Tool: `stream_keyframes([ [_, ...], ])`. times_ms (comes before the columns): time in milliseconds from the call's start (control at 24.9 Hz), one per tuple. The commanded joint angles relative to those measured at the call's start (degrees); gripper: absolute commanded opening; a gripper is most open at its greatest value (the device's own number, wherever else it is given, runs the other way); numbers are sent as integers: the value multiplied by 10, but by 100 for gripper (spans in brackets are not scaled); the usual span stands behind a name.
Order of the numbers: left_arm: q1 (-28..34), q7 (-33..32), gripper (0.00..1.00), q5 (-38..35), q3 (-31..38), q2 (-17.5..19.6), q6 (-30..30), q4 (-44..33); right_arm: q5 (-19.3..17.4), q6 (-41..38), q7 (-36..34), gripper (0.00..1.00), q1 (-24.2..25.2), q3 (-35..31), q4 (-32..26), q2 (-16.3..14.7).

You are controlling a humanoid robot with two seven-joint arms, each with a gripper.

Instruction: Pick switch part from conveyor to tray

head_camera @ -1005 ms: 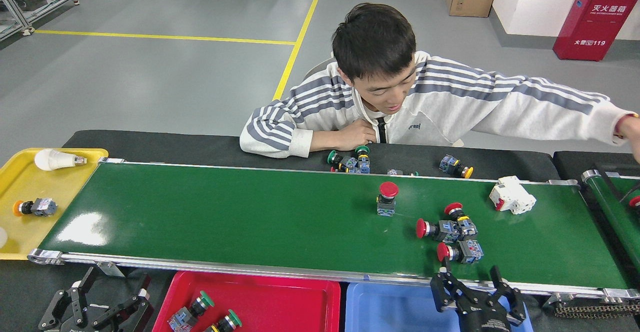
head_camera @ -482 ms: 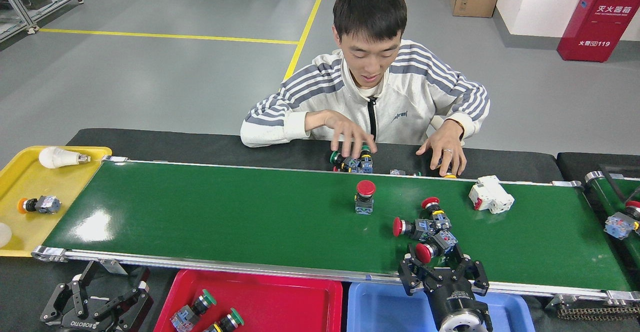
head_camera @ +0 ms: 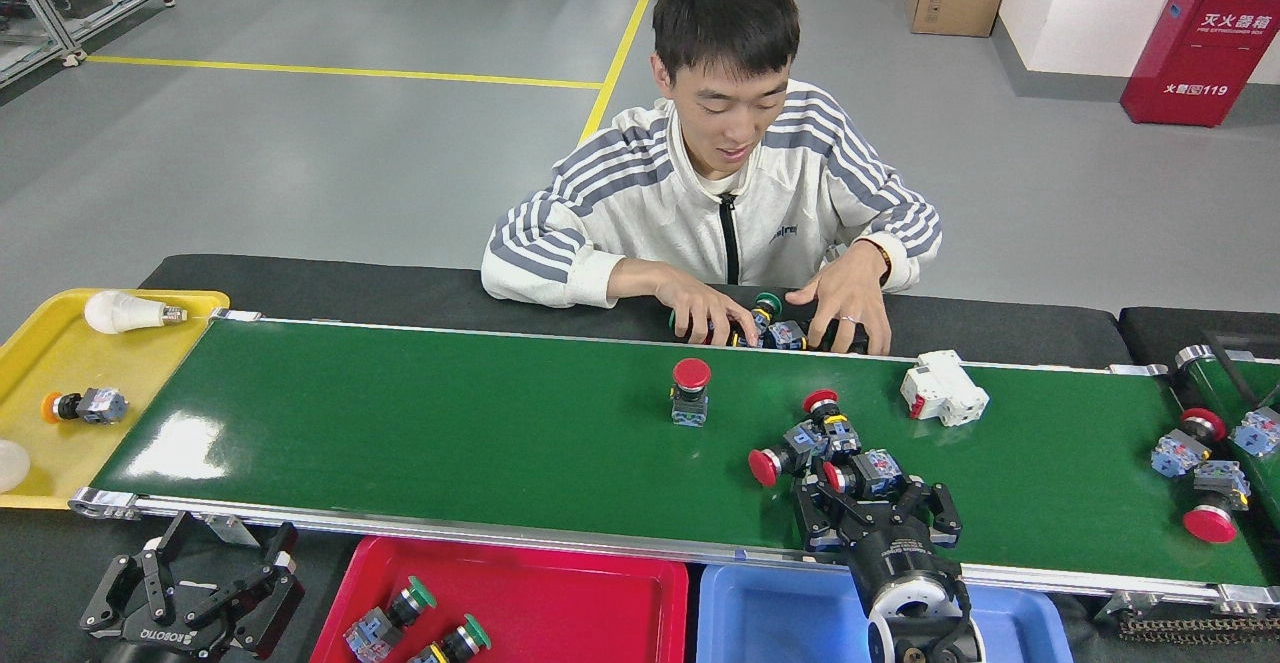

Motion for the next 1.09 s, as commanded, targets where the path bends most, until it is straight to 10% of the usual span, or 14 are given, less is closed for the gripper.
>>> stream_keyframes([
  [0,-4,2,100,2,2,7,2,-5,-1,-15,3,16,-4,-1,-14,-3],
  [362,-5,2,100,2,2,6,1,-5,0,-108,-1,19,17,150,-101,10],
  [402,-7,2,100,1,2,4,1,-5,2,-116,-2,29,16,179,-101,16],
  [482,-16,1,100,-1,-4,2,-1,-5,23,-125,-8,100,14,239,-94,22],
  [844,-135,-54,100,-5,-176,-5,9,2,37,-122,-28,100,19,258,-66,42],
  [1045,-197,-59,100,-5,-255,-26,61,77,34,-56,-87,100,83,95,-138,34],
])
